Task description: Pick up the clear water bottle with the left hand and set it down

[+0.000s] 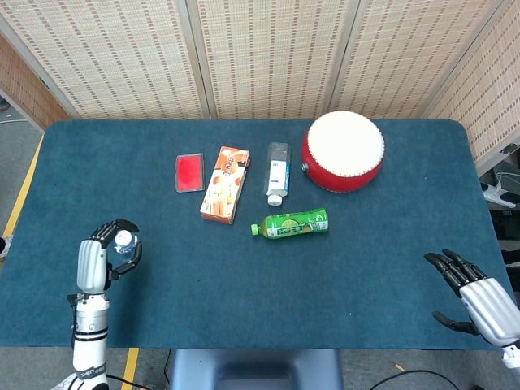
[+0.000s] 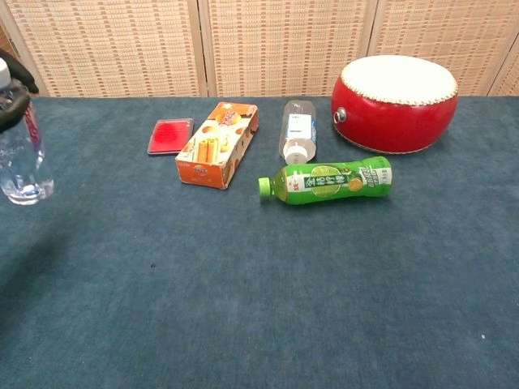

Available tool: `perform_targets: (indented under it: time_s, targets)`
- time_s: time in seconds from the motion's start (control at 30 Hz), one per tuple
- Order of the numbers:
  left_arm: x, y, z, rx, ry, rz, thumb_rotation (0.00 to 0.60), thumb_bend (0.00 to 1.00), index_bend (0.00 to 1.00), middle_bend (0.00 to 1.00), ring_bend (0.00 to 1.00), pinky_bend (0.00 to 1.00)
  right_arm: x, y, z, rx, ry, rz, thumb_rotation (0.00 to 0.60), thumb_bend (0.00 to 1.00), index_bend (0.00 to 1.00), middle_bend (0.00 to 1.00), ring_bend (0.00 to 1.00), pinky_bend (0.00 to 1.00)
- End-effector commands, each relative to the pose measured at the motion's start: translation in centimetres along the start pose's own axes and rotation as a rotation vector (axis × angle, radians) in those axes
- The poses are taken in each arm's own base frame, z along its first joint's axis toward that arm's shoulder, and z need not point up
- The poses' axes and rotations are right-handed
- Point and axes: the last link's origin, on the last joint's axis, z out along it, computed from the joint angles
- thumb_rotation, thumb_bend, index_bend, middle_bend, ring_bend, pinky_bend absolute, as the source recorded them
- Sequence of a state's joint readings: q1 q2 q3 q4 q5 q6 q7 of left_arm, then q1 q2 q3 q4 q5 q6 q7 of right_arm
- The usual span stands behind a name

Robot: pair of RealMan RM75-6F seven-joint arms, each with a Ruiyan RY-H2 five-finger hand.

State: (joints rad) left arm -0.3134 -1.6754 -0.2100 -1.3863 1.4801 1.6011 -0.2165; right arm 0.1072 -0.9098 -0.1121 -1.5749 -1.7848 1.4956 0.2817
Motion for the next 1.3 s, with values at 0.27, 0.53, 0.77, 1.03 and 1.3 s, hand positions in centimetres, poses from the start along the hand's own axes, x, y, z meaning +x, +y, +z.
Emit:
perform_targets:
  time_s: [0.27,0.53,0.77,1.03,1.3]
  targets:
    - [-3.7,-1.6,-0.1,0.063,0.018,-0.011,0.6,0.58,0.58,0.65,0.66,0.68,0.1,0.1,0.0,0.002,0.002,0.004,0.6,0.11,0.06,0.08,0.03,0.19]
    - [-3.9,-2.0,-0.4,0.079,0.003,-0.022,0.6,0.58,0.44,0.52,0.58,0.68,0.0,0.0,0.0,0.004,0.0,0.001,0.6,0.11,0.06,0.08,0.03,0.19]
    - [-3.9,-2.4,-0.6,0.1,-0.031,-0.024,0.6,0.47,0.21,0.33,0.4,0.51,0.0,0.0,0.0,0.003,-0.002,-0.001,0.6,0.11,0.06,0.08,0.03,0.19]
    - [-3.9,-2.6,-0.9,0.094,-0.081,-0.032,0.6,0.41,0.04,0.13,0.17,0.25,0.0,0.0,0.0,0.003,-0.004,-0.001,0.6,0.11,0.06,0.08,0.03,0.19]
    - [-3.0,-2.1,-0.8,0.07,-0.136,-0.025,0.6,0.4,0.0,0.0,0.04,0.18,0.0,0.0,0.0,0.003,-0.005,-0.002,0.6,0.11,0.06,0.08,0.03,0.19]
